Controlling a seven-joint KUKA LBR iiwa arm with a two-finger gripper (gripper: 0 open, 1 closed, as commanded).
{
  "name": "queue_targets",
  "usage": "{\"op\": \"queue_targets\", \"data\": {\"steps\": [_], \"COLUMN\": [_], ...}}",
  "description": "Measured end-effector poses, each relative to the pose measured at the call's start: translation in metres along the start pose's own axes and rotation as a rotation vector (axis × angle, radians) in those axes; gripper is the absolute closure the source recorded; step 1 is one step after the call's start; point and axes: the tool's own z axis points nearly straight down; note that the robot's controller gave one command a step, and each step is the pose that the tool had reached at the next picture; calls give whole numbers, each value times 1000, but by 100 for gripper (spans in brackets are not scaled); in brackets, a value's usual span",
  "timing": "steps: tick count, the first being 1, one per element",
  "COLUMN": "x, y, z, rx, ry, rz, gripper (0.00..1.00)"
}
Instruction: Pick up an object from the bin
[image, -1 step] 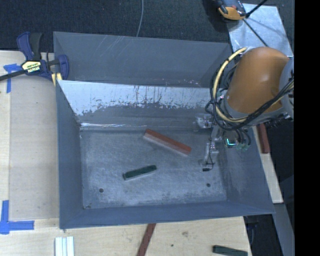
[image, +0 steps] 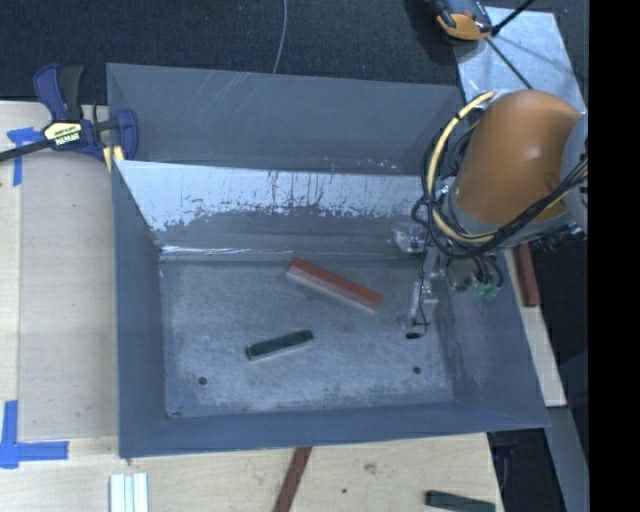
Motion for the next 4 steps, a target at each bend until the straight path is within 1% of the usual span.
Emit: {"op": "queue_targets", "data": {"steps": [1,2,3,4], "x": [-29,-67,-61,-62], "y": [3,12,22,18], "z": [52,59,69,129], "rx": [-1,0,0,0], "ry": [-2,0,2,8], "rz": [137,297,239,390], "gripper": [0,0,0,0]}}
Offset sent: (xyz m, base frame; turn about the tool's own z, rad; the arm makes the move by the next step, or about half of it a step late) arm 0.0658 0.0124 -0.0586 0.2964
